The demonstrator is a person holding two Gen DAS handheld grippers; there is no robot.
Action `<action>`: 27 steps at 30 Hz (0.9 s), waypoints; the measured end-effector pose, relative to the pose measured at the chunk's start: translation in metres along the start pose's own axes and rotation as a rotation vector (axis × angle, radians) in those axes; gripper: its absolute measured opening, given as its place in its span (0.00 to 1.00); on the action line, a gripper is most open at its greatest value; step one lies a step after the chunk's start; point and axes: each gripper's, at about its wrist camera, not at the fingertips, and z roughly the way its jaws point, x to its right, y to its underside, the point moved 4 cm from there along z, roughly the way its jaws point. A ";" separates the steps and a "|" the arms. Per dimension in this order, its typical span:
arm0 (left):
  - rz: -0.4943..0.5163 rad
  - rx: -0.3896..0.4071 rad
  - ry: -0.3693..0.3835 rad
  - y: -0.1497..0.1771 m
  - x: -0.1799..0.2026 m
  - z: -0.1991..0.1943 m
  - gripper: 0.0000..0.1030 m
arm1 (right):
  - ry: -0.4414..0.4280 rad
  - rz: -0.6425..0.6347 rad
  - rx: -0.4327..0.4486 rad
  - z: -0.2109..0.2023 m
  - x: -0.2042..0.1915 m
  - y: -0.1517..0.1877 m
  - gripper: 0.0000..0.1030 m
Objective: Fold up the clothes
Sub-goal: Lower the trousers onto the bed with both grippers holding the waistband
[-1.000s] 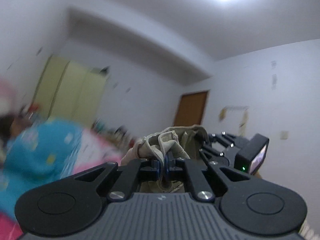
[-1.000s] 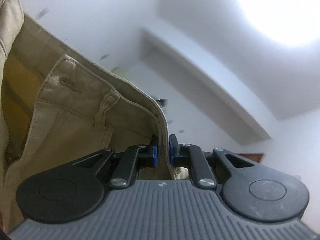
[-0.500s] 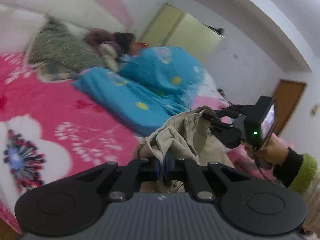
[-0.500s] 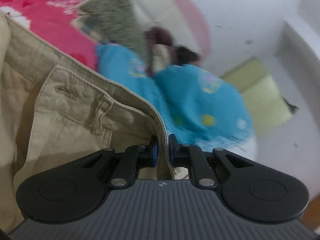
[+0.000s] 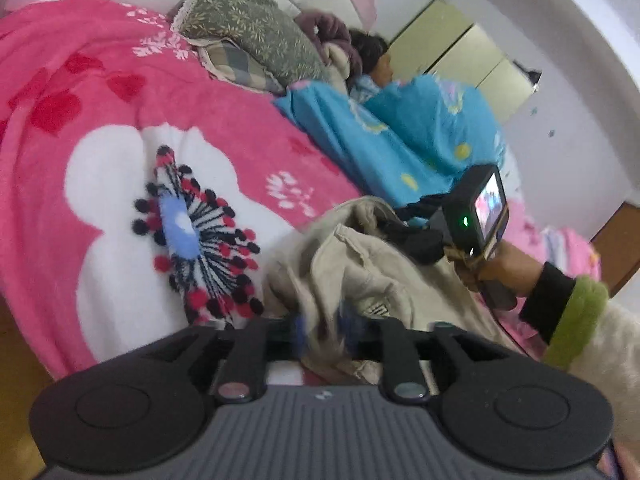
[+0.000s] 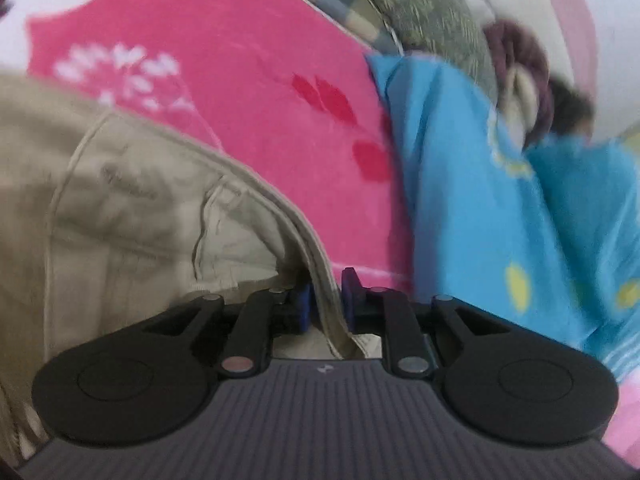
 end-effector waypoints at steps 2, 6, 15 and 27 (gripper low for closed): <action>-0.011 0.018 0.000 -0.002 -0.003 -0.008 0.48 | -0.021 -0.004 0.016 -0.022 0.011 0.002 0.67; -0.028 0.036 0.021 -0.005 0.000 -0.014 0.49 | -0.046 0.100 0.079 -0.072 0.049 0.003 0.84; -0.022 -0.040 -0.085 0.011 0.011 0.009 0.41 | -0.578 0.522 0.243 -0.135 0.019 0.000 0.63; -0.029 -0.044 -0.089 0.024 -0.004 0.008 0.29 | -0.647 0.318 0.243 -0.122 -0.058 -0.001 0.18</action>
